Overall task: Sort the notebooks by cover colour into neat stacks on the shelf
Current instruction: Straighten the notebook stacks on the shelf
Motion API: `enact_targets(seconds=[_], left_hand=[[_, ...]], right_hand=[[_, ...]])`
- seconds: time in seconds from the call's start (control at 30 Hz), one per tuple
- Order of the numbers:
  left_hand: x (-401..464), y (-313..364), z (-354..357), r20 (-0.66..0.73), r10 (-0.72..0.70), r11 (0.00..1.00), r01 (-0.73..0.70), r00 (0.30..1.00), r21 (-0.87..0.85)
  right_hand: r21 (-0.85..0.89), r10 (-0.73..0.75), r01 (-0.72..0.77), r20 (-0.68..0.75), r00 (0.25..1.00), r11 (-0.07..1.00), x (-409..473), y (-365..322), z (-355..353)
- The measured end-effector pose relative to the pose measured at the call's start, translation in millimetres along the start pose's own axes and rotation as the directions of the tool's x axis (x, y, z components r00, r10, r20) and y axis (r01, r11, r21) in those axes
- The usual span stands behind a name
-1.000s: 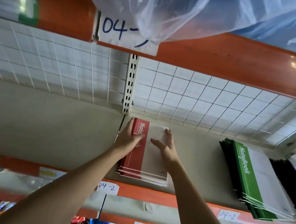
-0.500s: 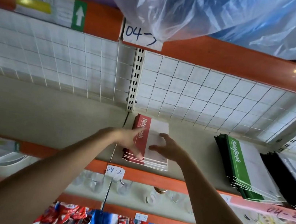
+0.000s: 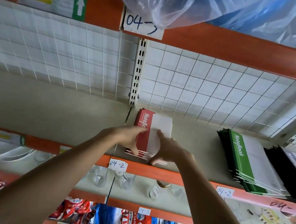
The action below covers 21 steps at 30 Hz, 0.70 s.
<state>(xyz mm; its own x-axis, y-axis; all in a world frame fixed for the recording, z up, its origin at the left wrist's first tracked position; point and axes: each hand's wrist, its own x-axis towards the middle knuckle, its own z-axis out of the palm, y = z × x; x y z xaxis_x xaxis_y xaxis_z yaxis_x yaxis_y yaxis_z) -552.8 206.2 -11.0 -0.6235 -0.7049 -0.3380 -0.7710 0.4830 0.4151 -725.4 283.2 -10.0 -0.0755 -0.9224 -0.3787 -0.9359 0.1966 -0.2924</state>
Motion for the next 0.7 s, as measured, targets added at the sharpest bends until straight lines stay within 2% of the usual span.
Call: enact_targets(seconds=[0.13,0.27,0.5,0.6,0.7], left_hand=[[-0.8,-0.5,9.8,-0.013,-0.022,0.996,0.023,1.000,0.084],[-3.8,3.9,12.2,-0.096,0.024,0.998,-0.018,0.995,0.057],[-10.4,10.2,14.2,-0.175,0.059,0.998,-0.052,0.983,0.045],[-12.0,6.8,15.8,-0.185,0.056,0.998,-0.050,0.981,0.037],[-11.2,2.9,14.2,-0.109,0.019,0.998,-0.013,0.994,0.055]], right_hand=[[-0.023,-0.023,0.022,-0.032,0.999,0.999,-3.6,1.3,-1.4],[-0.005,-0.022,0.022,-0.062,0.998,1.000,-3.4,2.2,4.7],[-0.073,-0.034,0.023,-0.152,0.988,0.997,-4.0,7.5,4.0],[-0.121,-0.008,-0.006,-0.119,0.993,0.993,-0.4,4.7,4.8],[-0.216,0.064,-0.077,-0.063,0.996,0.973,4.2,-1.6,2.0]])
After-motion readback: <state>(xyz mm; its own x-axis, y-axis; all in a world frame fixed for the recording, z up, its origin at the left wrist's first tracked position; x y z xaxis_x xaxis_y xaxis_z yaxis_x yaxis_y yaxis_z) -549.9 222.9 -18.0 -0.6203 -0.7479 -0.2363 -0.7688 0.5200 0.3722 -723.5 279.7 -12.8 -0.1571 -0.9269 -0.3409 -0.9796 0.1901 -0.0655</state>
